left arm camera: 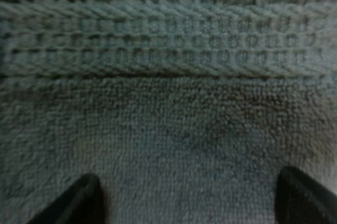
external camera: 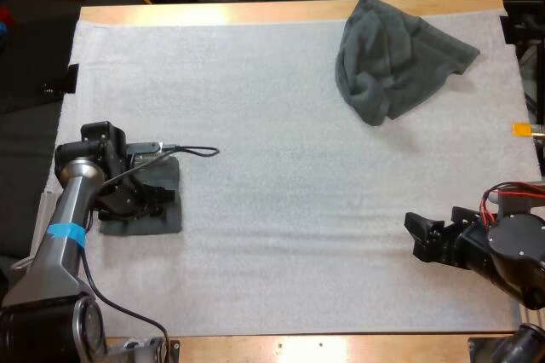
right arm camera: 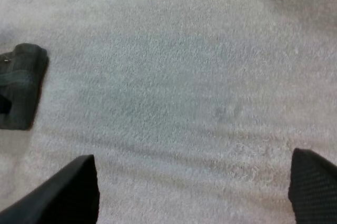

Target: Pick towel from pile, fold and stack

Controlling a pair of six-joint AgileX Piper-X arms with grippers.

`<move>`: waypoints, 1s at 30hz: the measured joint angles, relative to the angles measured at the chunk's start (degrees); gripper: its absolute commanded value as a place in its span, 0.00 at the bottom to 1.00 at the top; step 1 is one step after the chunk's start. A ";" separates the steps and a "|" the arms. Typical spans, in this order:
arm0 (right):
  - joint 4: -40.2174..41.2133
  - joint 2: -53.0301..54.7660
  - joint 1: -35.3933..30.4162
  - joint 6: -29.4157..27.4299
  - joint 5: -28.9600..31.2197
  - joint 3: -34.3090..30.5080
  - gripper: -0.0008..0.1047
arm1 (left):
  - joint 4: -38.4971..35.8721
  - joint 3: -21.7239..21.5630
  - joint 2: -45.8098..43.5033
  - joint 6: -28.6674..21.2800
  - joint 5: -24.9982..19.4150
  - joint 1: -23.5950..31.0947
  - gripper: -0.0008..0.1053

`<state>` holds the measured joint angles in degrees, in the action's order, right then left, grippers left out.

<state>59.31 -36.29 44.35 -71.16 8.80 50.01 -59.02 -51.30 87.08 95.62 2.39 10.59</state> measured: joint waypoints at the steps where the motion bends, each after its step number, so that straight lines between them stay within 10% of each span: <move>1: 0.00 0.00 0.00 0.01 0.00 0.00 0.69 | 0.21 0.18 0.00 0.00 0.01 0.00 0.61; 16: 0.00 0.00 0.00 -0.09 0.00 0.00 0.69 | -8.39 -7.95 0.49 0.43 5.14 0.00 0.45; 30: 0.00 -0.27 0.00 -6.98 3.25 0.00 0.69 | -11.27 -16.45 -16.33 0.43 9.88 0.00 0.66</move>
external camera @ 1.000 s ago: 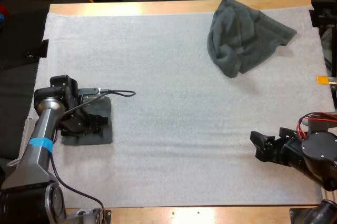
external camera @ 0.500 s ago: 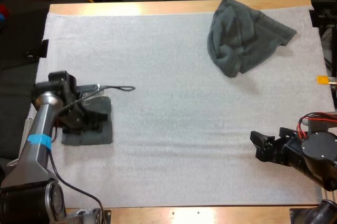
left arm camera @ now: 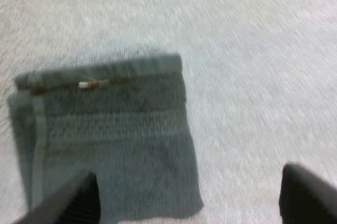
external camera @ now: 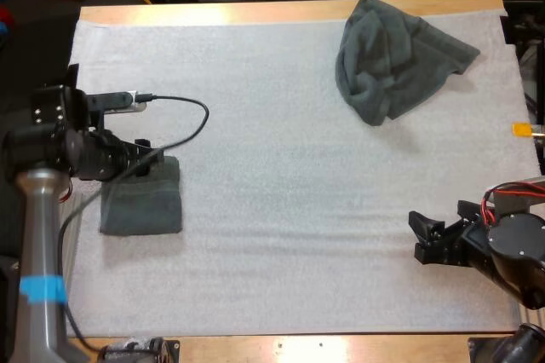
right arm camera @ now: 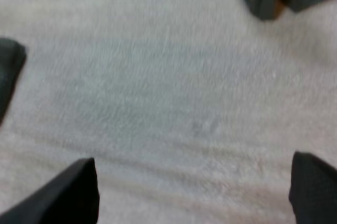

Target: Pick towel from pile, fold and stack

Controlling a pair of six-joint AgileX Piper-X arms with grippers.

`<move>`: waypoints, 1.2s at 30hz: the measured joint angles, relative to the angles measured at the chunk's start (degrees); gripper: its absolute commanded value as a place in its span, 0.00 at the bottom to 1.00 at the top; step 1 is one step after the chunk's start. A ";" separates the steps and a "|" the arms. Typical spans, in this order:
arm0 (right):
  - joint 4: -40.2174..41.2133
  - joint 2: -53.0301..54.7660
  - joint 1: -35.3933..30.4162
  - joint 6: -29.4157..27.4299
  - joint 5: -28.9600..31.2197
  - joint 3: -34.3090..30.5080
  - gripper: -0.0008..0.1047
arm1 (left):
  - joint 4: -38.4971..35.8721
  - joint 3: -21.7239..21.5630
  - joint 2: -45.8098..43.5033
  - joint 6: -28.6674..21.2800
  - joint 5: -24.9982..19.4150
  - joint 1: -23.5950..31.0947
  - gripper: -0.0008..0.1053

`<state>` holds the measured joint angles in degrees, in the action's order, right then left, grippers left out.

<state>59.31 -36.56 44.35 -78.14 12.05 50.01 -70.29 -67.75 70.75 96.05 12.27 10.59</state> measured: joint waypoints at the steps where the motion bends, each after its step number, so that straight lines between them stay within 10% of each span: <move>1: 0.00 -0.17 0.00 -0.50 0.68 0.00 0.69 | 0.00 0.00 -1.38 0.00 0.00 0.00 0.66; 16: 0.00 -1.88 -1.84 -6.88 7.83 0.00 0.69 | 0.00 0.00 -18.22 0.91 0.00 0.00 0.66; 31: 0.00 -1.88 -31.92 -18.44 -4.80 0.00 0.69 | -1.58 0.00 -22.98 0.60 1.22 -8.31 0.66; 36: 0.33 -1.88 -39.98 -20.03 -8.79 0.00 0.69 | -1.83 0.00 -25.03 -0.88 -4.65 -11.51 0.66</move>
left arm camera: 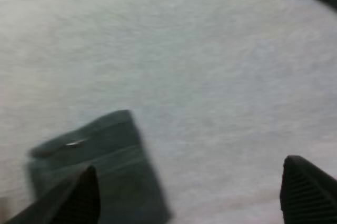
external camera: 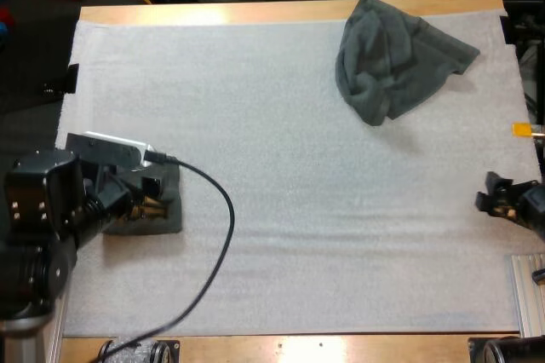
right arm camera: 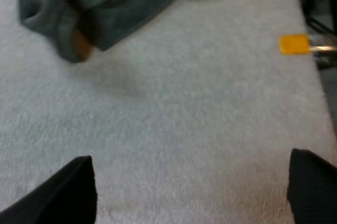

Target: Pick towel from pile, fold and stack

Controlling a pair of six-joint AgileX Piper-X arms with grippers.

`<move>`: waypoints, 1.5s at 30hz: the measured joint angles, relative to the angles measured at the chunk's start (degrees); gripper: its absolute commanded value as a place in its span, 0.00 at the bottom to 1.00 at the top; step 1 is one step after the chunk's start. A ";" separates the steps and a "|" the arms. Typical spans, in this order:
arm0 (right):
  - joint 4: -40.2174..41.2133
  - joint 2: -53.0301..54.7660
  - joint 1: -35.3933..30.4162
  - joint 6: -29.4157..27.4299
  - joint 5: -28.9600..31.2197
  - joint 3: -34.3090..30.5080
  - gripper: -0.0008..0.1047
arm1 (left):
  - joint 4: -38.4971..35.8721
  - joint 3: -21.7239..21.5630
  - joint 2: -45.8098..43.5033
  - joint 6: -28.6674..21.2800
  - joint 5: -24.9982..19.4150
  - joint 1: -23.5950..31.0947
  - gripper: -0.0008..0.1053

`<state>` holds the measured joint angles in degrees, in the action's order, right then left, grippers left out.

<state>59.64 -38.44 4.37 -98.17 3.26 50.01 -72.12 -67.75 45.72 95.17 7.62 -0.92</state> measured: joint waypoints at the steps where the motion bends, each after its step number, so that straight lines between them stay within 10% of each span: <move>1: 0.41 0.10 -0.73 0.00 -0.63 0.00 0.69 | -0.16 0.00 -0.62 -0.36 -1.30 -0.43 0.66; 45: 16.00 39.19 -1.25 -2.99 1.81 0.14 0.69 | -11.52 23.54 -46.46 -1.25 -1.27 -1.06 0.66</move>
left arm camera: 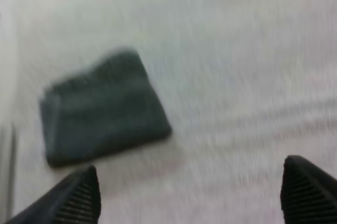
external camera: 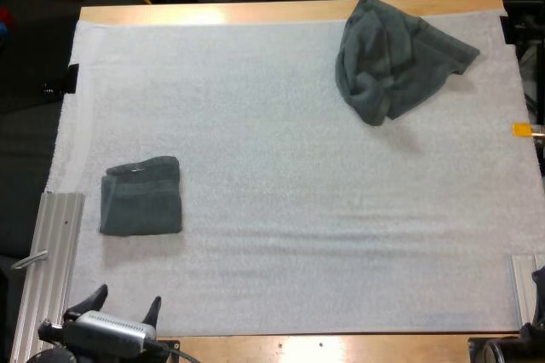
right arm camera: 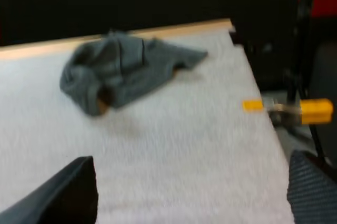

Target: Pick towel from pile, fold and stack

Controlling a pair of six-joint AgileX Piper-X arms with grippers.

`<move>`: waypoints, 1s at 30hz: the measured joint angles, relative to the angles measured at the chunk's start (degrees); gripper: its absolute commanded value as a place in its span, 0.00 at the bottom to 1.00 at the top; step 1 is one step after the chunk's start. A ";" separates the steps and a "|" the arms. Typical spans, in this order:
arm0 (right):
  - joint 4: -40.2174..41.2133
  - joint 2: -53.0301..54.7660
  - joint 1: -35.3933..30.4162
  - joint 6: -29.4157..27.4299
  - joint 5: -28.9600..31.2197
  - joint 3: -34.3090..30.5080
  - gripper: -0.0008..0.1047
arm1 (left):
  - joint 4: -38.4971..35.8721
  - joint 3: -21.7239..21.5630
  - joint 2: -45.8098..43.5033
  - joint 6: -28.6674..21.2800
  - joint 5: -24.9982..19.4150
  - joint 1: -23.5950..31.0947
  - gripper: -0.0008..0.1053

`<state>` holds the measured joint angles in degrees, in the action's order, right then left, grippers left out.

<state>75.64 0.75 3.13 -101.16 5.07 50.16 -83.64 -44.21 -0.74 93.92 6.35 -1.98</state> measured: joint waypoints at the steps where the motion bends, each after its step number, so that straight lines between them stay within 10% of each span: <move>1: 0.71 0.00 0.00 0.00 0.09 0.00 0.69 | -0.73 0.35 0.00 0.00 0.00 0.00 0.66; 8: 0.73 0.00 0.00 0.00 0.24 -1.38 0.69 | -2.66 1.11 0.00 -0.20 0.00 0.00 0.66; 20: -13.90 0.00 0.00 0.00 0.24 -9.30 0.69 | 20.93 6.27 0.00 -0.43 0.37 0.00 0.66; 30: -16.32 0.00 0.00 0.00 0.24 -17.18 0.69 | 23.96 13.40 0.00 -0.43 0.37 0.00 0.66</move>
<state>59.31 0.75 3.13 -101.16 5.31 32.97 -59.68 -30.81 -0.74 93.49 6.72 -1.98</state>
